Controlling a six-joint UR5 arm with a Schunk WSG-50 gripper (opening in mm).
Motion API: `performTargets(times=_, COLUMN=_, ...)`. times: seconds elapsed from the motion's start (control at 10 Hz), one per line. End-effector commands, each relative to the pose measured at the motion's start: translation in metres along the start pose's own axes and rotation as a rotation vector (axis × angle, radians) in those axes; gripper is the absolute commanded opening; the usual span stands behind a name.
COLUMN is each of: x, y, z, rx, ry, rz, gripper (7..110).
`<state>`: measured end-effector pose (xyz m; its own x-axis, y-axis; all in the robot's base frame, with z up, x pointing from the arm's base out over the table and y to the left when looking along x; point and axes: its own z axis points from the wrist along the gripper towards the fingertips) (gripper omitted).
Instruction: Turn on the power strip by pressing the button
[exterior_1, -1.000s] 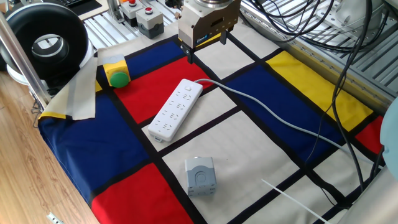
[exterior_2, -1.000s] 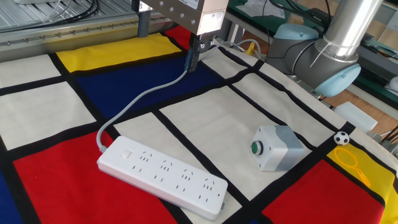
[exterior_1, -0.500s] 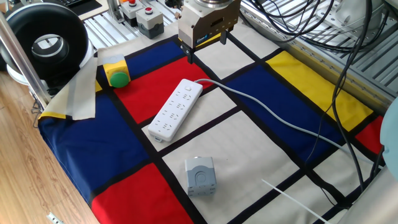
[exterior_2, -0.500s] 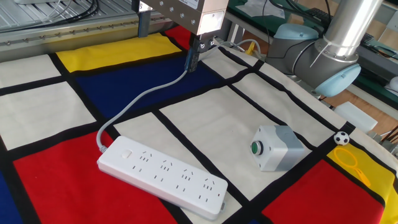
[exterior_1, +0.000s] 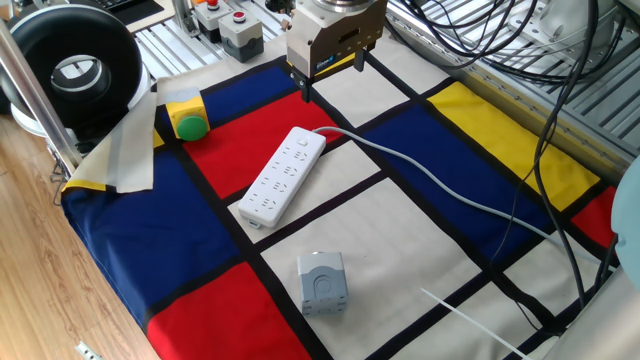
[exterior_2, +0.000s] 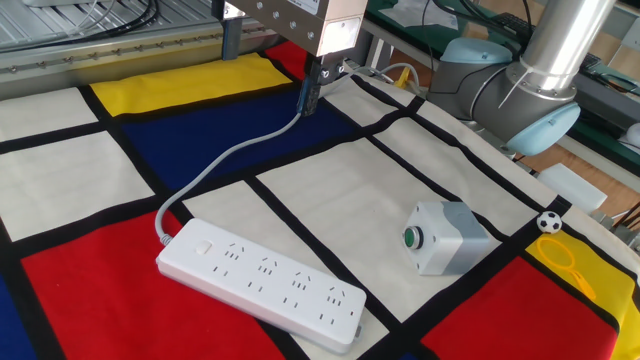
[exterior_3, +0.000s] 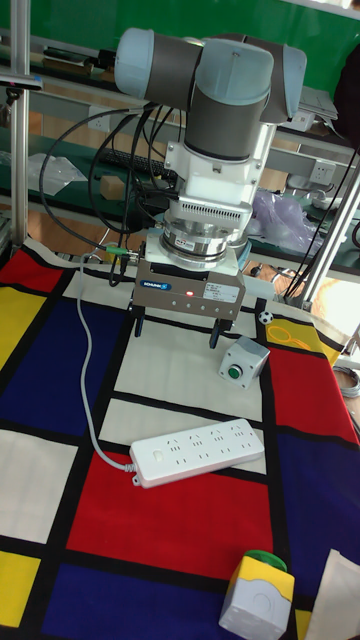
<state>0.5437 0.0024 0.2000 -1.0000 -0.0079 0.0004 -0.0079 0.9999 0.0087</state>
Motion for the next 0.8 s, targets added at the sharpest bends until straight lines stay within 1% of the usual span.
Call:
performTargets(times=0.0, x=0.0, y=0.002, z=0.0, rx=0.0, ry=0.0, rz=0.0, gripper=107)
performTargets(times=0.1, x=-0.009, y=-0.008, z=0.002, rx=0.043, ry=-0.031, rz=-0.153, gripper=107)
performTargets(times=0.2, x=-0.011, y=-0.007, z=0.006, rx=0.042, ry=-0.035, rz=-0.155, gripper=7)
performTargets(times=0.7, x=-0.011, y=-0.007, z=0.007, rx=0.043, ry=-0.037, rz=-0.152, gripper=7)
